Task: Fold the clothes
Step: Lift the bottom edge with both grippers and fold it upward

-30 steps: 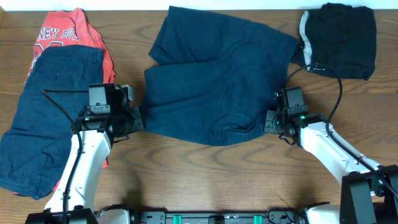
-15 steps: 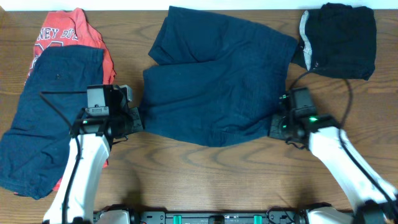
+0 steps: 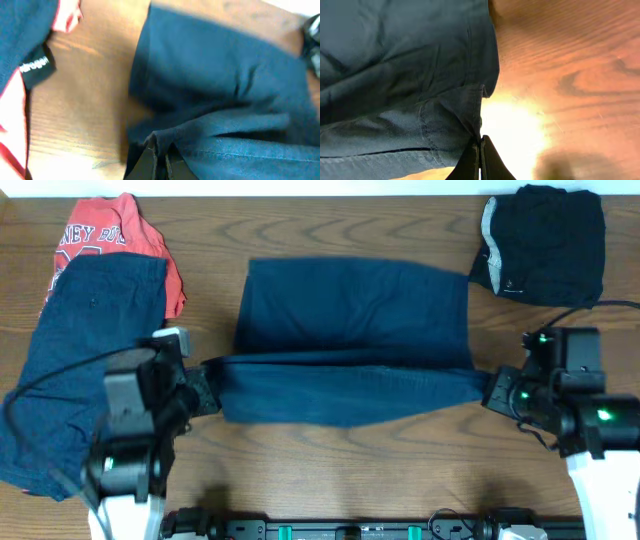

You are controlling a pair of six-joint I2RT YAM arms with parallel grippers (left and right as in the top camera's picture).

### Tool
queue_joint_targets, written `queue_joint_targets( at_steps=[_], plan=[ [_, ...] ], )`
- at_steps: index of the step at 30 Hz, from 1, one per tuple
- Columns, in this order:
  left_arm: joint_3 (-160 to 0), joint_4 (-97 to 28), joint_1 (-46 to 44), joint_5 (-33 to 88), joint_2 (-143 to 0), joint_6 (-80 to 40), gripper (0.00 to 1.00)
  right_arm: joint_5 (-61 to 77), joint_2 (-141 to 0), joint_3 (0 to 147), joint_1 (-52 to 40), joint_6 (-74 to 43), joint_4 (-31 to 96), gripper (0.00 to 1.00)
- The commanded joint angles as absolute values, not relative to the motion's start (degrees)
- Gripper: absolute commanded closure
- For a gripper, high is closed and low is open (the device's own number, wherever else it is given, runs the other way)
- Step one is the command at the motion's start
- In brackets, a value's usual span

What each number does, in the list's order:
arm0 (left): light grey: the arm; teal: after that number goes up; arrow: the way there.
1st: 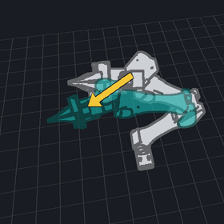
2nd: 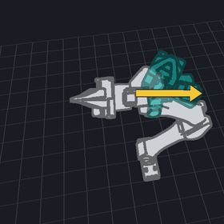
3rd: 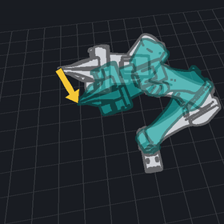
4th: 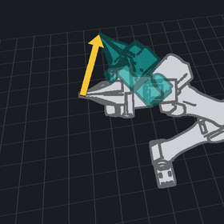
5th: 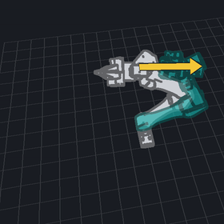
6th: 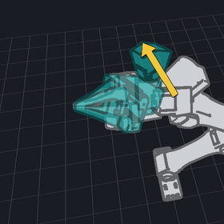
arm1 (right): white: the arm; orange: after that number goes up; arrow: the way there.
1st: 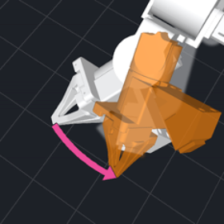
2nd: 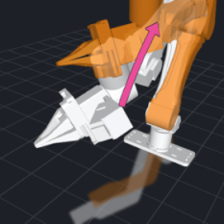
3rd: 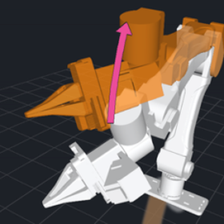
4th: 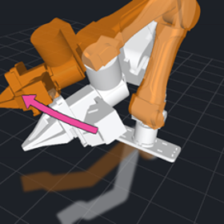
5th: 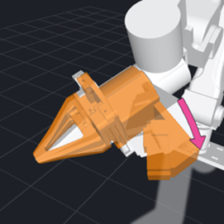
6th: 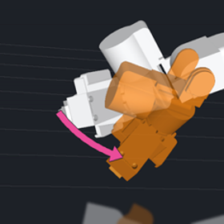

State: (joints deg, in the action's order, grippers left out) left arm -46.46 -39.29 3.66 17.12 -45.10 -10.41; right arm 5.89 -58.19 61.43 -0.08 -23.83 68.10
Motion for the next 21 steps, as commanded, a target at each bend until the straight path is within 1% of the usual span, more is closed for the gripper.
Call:
queue_joint_targets(
  at_steps=[1, 6, 12, 16, 21],
  plan=[
    [-48.05, -39.77, 4.23, 12.58, -40.29, -13.47, 0.94, 2.81, -55.96, 65.76, 1.17, -23.24, 70.61, 0.99],
    [-48.03, -40.69, 4.21, 12.56, -36.53, -13.93, 0.94, 2.66, -54.87, 68.01, 1.17, -23.07, 73.03, 0.99],
    [-47.97, -37.32, 4.21, 12.56, -40.18, -14.09, 0.94, -2.63, -58.57, 67.64, 1.19, -23.35, 71.40, 0.99],
    [-47.97, -30.59, 4.21, 12.56, -46.81, -14.09, 0.94, -3.22, -63.92, 67.61, 1.23, -24.23, 66.57, 0.99],
    [-47.97, -18.61, 4.10, 12.71, -58.72, -14.09, 0.94, -3.27, -72.90, 67.61, 1.23, -24.38, 58.98, 0.99]
  ],
)
